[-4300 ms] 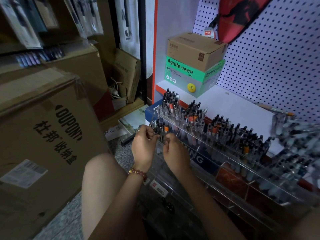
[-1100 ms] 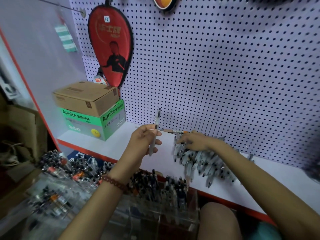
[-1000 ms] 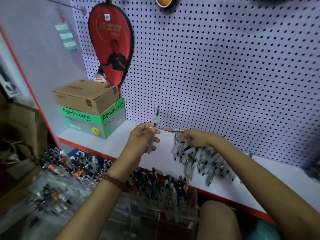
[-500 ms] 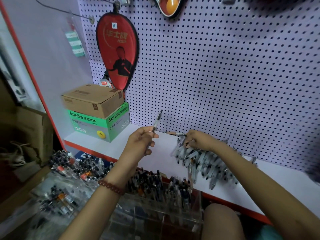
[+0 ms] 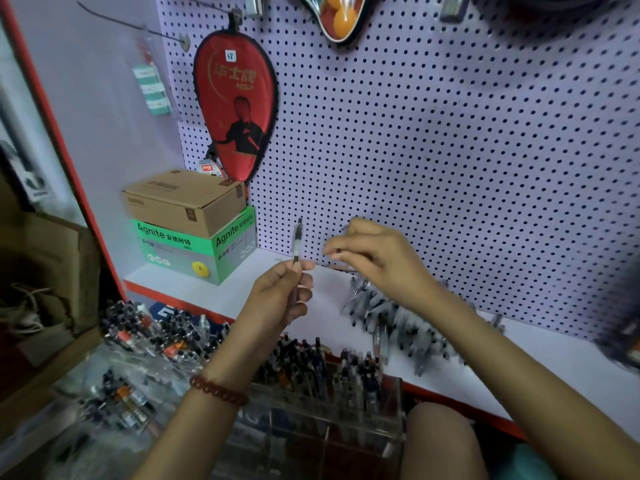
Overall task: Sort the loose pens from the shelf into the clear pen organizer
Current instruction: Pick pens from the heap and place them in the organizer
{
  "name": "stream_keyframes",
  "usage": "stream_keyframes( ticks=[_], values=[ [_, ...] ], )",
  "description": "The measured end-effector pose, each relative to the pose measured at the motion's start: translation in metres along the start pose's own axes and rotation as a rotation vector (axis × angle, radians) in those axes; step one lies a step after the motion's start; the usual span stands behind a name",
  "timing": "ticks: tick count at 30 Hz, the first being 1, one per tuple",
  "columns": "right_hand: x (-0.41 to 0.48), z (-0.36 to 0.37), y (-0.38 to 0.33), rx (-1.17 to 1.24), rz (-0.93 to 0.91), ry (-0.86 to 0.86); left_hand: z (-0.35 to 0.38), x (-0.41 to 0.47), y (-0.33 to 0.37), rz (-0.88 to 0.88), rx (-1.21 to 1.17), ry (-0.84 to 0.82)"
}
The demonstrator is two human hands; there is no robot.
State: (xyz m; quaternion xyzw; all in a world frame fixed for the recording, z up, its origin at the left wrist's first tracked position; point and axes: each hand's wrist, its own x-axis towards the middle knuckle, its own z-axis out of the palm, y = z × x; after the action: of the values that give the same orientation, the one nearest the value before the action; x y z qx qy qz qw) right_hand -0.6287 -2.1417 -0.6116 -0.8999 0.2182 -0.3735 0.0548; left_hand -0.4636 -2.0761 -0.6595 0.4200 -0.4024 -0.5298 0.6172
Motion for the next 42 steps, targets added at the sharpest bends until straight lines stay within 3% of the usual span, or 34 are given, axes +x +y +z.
stream_keyframes(
  ticks=[2, 5, 10, 12, 16, 19, 21, 26, 33, 35, 37, 39, 42],
  values=[
    [-0.003, 0.012, -0.036, -0.108, -0.209, 0.074, -0.006, -0.011, 0.006, 0.016, -0.046, 0.013],
    [-0.014, 0.046, -0.071, -0.315, -0.483, 0.054, -0.024, -0.036, 0.014, 0.063, -0.091, 0.011],
    [-0.019, 0.107, -0.107, -0.258, -0.527, -0.104, -0.071, -0.066, 0.021, 0.114, -0.085, 0.118],
    [-0.018, 0.128, -0.120, -0.122, -0.398, -0.200, -0.091, -0.076, 0.023, 0.177, -0.049, 0.194],
    [-0.012, 0.161, -0.146, 0.499, 0.140, -0.169, -0.136, -0.095, 0.024, 0.284, 0.102, 0.344],
    [0.005, 0.175, -0.169, 0.949, 0.473, -0.143, -0.164, -0.107, 0.019, 0.313, 0.330, 0.272],
    [0.013, 0.187, -0.177, 1.032, 0.540, -0.227, -0.174, -0.115, 0.011, 0.289, 0.455, 0.204],
    [0.004, 0.227, -0.171, 0.776, 0.592, -0.148, -0.199, -0.125, -0.006, 0.288, 0.660, 0.178],
    [-0.001, 0.235, -0.172, 0.906, 0.731, 0.034, -0.211, -0.130, -0.010, 0.265, 0.720, 0.087],
    [-0.003, 0.236, -0.166, 0.806, 0.647, 0.135, -0.226, -0.128, -0.018, 0.250, 0.768, 0.194],
    [-0.006, 0.237, -0.156, 0.543, 0.495, 0.155, -0.240, -0.129, -0.025, 0.314, 0.896, 0.356],
    [-0.005, 0.237, -0.147, 0.288, 0.363, 0.090, -0.251, -0.129, -0.030, 0.366, 0.971, 0.442],
    [-0.006, 0.246, -0.144, 0.100, 0.282, -0.110, -0.259, -0.126, -0.041, 0.287, 1.000, 0.390]
  ],
)
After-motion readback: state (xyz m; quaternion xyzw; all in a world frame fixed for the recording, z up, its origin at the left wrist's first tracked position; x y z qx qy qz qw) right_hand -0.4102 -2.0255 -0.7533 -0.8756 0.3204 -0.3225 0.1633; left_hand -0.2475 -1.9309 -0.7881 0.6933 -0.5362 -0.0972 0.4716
